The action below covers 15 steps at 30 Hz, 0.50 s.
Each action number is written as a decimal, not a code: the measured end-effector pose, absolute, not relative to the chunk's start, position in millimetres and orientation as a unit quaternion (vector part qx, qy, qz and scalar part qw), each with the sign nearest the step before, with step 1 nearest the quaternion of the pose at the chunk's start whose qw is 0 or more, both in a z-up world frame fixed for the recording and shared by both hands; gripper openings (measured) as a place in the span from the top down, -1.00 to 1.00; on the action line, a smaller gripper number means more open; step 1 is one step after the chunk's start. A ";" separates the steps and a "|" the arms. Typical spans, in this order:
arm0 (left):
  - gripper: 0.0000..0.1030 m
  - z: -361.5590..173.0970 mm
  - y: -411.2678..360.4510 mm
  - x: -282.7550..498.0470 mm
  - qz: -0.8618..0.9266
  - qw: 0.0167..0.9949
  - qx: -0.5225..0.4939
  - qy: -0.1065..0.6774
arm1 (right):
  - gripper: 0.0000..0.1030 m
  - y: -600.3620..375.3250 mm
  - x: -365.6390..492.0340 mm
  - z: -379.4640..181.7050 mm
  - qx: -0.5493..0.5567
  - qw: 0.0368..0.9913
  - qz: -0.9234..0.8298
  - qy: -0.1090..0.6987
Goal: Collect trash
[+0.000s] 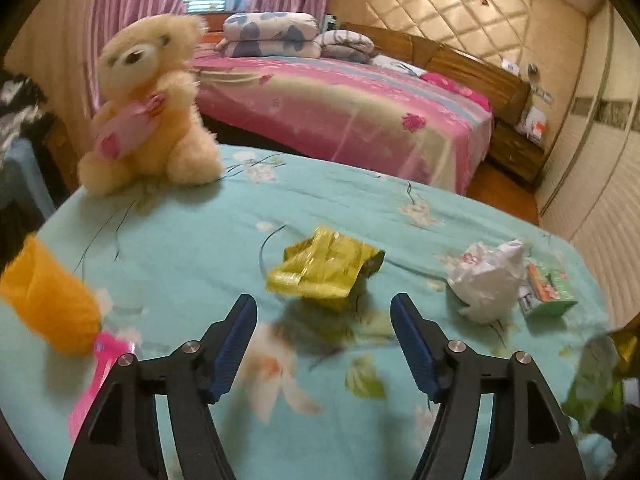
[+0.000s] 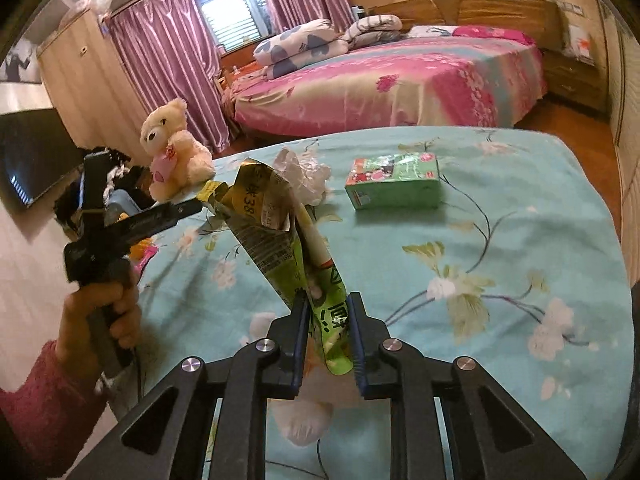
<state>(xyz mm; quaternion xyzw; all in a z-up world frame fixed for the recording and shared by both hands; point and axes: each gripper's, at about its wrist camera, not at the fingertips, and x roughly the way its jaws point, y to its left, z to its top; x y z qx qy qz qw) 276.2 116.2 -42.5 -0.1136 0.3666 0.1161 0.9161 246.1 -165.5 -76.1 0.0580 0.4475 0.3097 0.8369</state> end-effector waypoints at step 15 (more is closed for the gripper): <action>1.00 -56.3 112.6 287.4 0.072 0.918 -0.107 0.375 | 0.64 -192.6 236.0 -72.2 0.099 0.842 0.291 0.444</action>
